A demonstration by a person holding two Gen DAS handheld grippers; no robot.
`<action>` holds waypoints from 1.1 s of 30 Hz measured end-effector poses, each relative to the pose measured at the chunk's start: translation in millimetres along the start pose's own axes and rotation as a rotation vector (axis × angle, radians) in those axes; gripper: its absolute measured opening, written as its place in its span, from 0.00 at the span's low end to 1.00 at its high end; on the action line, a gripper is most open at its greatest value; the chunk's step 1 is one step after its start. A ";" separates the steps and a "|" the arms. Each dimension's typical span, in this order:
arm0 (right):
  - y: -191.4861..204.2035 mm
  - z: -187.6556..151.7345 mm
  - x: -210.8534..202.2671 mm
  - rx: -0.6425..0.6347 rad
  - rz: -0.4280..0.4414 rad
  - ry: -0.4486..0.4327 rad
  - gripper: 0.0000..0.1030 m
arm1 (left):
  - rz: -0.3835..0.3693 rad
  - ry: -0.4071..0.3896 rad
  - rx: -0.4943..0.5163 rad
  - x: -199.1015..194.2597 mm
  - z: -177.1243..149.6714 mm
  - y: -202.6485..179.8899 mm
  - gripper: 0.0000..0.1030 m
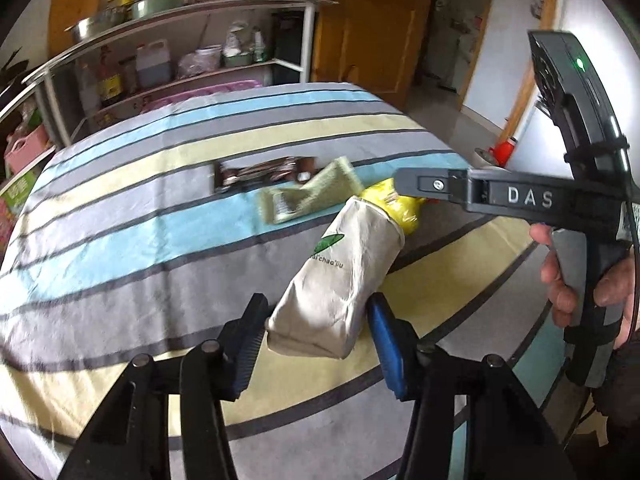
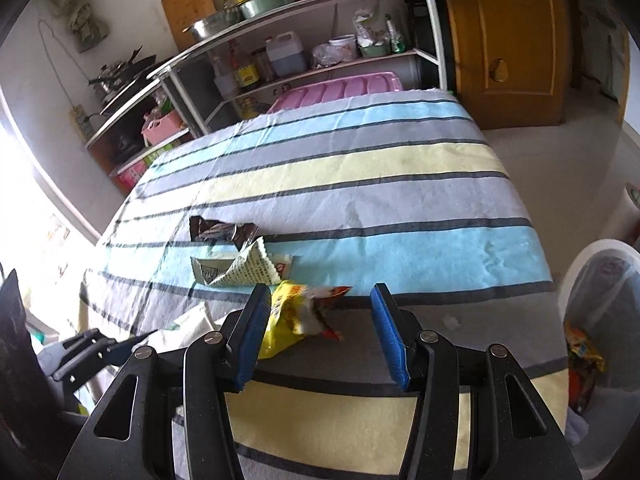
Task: Collect trash
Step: 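Reach both tools back toward the white paper bag and yellow wrapper, then grasp white paper bag with left tool while right tool grasps yellow wrapper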
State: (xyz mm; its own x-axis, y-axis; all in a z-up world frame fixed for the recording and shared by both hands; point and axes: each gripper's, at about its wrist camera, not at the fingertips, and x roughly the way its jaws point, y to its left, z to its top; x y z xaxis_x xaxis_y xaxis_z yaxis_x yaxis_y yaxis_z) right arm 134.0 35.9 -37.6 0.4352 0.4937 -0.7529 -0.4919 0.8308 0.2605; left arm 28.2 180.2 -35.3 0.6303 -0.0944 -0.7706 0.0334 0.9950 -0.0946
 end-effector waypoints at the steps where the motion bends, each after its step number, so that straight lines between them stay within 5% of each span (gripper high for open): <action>1: 1.9 -0.3 2.2 -0.007 -0.001 0.004 0.51 | 0.004 -0.002 -0.011 -1.3 -0.7 2.8 0.52; 11: 13.0 -5.5 16.4 -0.054 -0.011 0.018 0.51 | 0.020 -0.009 -0.070 -4.9 -4.8 18.6 0.52; 18: 11.1 -10.2 12.1 -0.061 -0.020 0.009 0.33 | 0.021 -0.008 -0.075 -3.9 -4.4 19.0 0.52; 33: 4.2 -24.5 -16.5 -0.051 -0.036 -0.045 0.28 | 0.015 -0.026 -0.062 -12.8 -4.0 -1.3 0.50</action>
State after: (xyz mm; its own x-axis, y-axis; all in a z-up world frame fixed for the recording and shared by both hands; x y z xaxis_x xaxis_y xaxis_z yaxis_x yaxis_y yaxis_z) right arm 106.3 25.0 -38.9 0.4867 0.4757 -0.7327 -0.5126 0.8347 0.2014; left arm 17.0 179.9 -27.9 0.6504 -0.0781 -0.7555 -0.0233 0.9922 -0.1227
